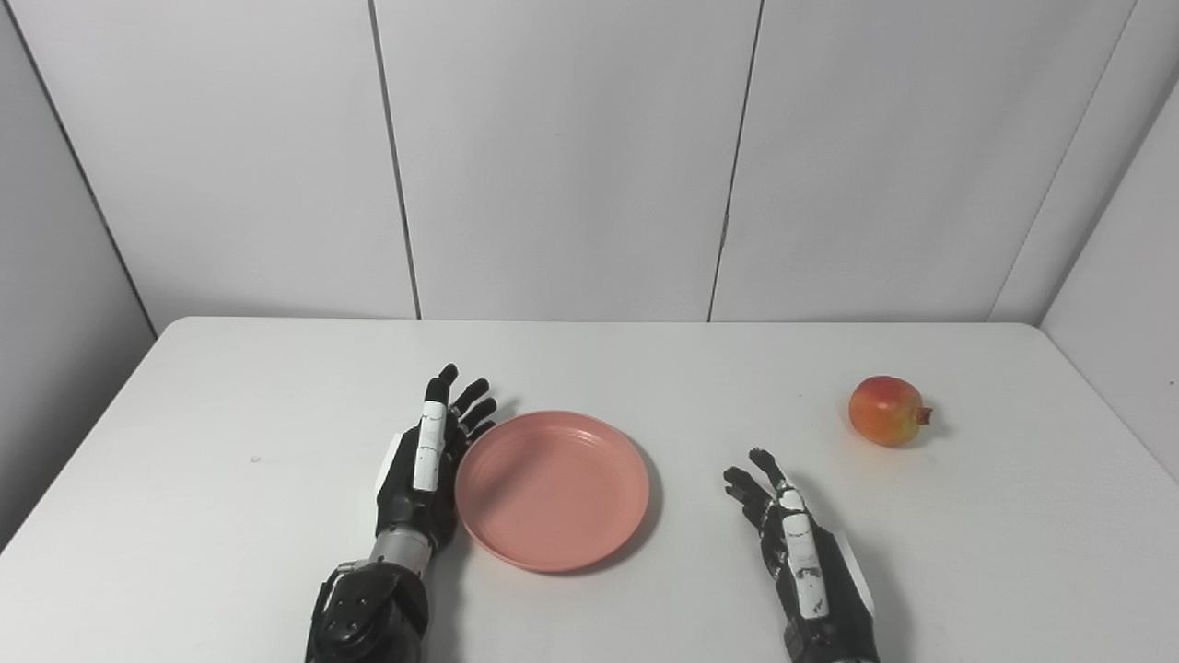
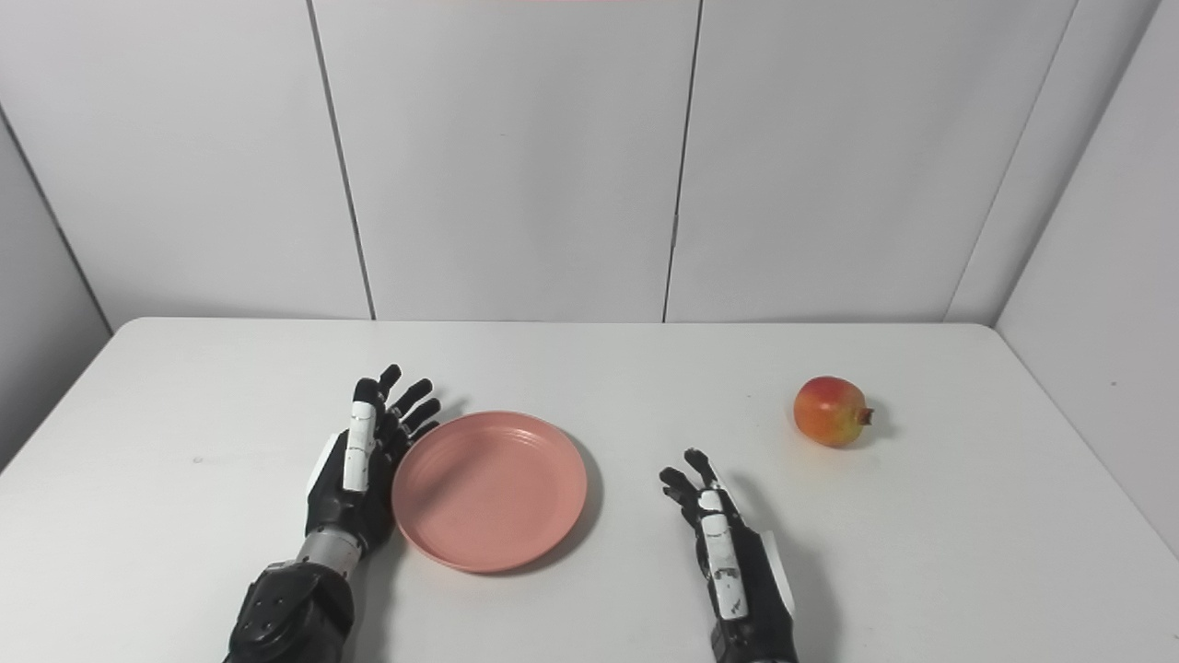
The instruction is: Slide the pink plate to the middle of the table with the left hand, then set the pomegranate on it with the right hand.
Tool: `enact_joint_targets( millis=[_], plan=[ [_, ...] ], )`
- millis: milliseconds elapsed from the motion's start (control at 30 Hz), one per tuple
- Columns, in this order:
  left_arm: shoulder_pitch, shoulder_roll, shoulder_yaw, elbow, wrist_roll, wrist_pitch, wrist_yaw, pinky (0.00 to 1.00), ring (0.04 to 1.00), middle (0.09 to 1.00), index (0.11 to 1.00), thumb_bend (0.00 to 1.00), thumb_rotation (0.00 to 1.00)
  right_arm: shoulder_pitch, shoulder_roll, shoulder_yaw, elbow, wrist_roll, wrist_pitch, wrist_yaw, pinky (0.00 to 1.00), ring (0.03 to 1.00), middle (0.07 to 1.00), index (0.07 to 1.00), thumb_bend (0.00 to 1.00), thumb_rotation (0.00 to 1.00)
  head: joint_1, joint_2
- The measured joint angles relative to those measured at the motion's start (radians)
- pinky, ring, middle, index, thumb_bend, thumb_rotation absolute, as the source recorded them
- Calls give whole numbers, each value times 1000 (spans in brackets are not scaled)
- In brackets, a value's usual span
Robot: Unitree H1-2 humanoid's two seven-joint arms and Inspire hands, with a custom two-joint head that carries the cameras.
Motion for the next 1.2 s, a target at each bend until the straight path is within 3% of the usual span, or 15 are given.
enact_joint_targets(
  millis=[467, 933, 1200],
  plan=[
    [11, -14, -10, -11, 13, 0, -5, 894, 896, 904, 1000, 883, 894, 0, 3, 5, 0, -18, 0, -9, 949, 884, 848, 921, 840, 987, -41, 3],
    [13, -15, -16, -9, 15, 0, -20, 865, 891, 901, 1000, 880, 904, -4, -18, 33, 24, -135, -73, -16, 889, 874, 854, 916, 800, 991, -52, -20],
    [12, -15, -18, -7, 14, -1, -29, 888, 897, 911, 1000, 875, 912, -17, -53, 76, 34, -289, -137, -33, 842, 863, 854, 908, 742, 1000, -67, -25]
  ],
)
